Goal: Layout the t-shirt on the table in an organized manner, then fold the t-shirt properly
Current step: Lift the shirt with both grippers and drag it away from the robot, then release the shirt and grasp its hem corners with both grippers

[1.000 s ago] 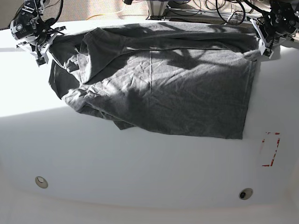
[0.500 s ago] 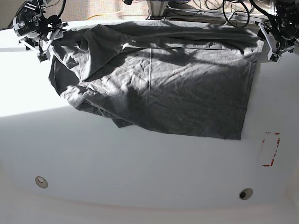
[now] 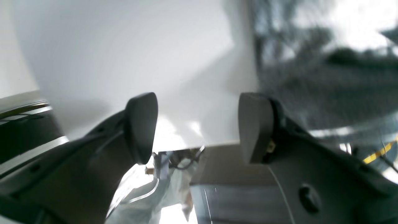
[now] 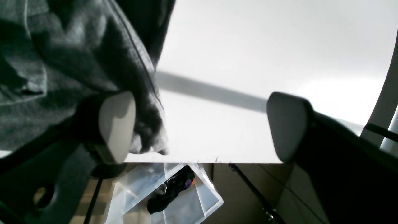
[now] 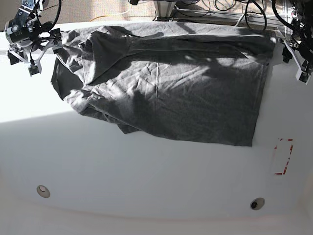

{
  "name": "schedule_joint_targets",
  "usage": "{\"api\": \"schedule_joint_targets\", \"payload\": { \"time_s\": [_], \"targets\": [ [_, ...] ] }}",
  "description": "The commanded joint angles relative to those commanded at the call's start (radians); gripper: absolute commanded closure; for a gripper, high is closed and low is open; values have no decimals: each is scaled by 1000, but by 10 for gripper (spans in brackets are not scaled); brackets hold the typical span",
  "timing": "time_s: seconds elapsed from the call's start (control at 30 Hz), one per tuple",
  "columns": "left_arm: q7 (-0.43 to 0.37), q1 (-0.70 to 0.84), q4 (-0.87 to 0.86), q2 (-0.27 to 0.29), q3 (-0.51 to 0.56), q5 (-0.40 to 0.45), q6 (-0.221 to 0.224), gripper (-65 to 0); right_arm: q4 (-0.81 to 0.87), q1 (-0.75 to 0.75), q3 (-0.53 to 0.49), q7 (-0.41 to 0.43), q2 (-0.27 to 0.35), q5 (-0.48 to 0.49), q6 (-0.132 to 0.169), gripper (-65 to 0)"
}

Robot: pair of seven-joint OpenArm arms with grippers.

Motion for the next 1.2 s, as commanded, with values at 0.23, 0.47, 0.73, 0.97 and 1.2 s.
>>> {"api": "schedule_joint_targets", "payload": {
  "time_s": [0.23, 0.47, 0.73, 0.97, 1.2],
  "targets": [
    [43, -265, -28, -12, 101, 25, 0, -386, -38, 204, -38, 0, 12, 0, 0, -650],
    [21, -489, -209, 31, 270, 100, 0, -386, -219, 391, -215, 3, 54, -2, 0, -650],
    [-110, -686, -480, 104, 374, 192, 0, -386, -542, 612, -322, 63, 55, -2, 0, -650],
    [-150, -760, -628, 135, 379, 265, 0, -386, -781, 704, -480, 213, 77, -2, 0, -650],
    [-190, -775, -740, 135, 379, 267, 0, -386, -908, 730, -526, 298, 66, 2, 0, -650]
  ]
}}
